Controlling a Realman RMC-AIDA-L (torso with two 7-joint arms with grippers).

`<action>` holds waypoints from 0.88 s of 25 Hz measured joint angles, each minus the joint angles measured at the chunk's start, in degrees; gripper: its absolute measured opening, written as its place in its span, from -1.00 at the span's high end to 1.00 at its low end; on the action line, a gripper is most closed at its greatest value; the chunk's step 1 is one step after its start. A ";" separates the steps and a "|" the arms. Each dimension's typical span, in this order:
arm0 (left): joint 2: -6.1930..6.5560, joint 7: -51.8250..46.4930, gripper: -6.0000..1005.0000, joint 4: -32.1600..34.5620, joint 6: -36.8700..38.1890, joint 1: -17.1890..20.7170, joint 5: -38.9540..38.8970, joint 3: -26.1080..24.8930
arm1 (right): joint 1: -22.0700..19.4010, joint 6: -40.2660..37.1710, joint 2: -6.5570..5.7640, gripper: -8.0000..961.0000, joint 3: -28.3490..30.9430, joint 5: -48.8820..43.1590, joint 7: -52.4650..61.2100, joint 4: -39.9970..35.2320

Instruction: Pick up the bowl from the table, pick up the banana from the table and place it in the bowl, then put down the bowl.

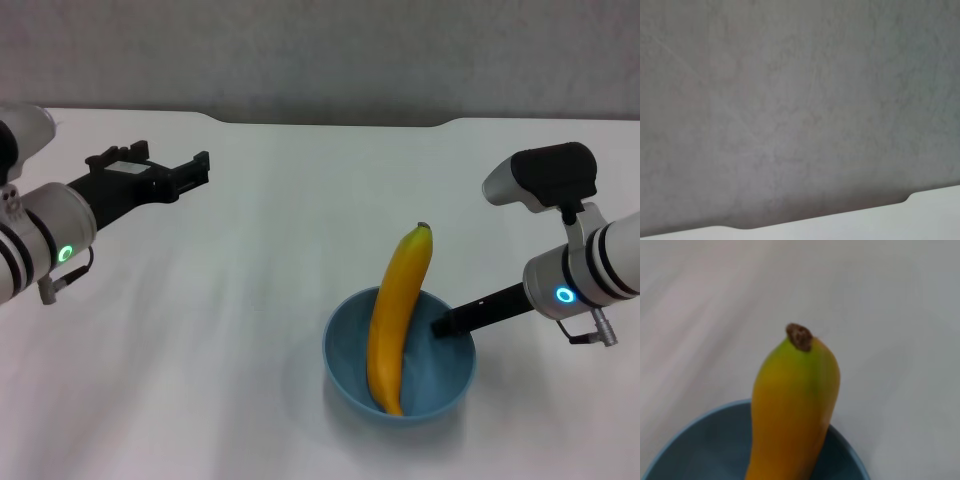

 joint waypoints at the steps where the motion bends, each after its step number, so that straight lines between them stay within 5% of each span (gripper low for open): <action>1: 0.00 0.00 -0.78 0.00 0.00 0.00 0.00 0.00 | -0.10 0.17 0.00 0.84 0.00 0.07 -0.25 -0.06; 4: 0.02 0.04 -0.78 0.01 0.05 0.54 -0.06 -0.34 | -0.18 0.92 0.00 0.84 0.00 0.17 -0.79 -0.07; 10: 0.01 0.06 -0.78 0.02 0.02 1.23 -0.09 -0.44 | -1.84 1.04 0.10 0.14 0.03 0.27 -1.84 -3.70; 17: 0.08 0.10 -0.78 1.00 0.00 1.70 -0.09 -1.01 | -12.08 -0.90 -0.10 -0.55 -0.72 6.98 -5.25 -18.69; 22: 0.06 0.16 -0.78 3.57 0.04 2.08 -1.16 -2.99 | -18.32 -0.36 -0.23 -0.71 0.13 13.89 -12.23 -25.23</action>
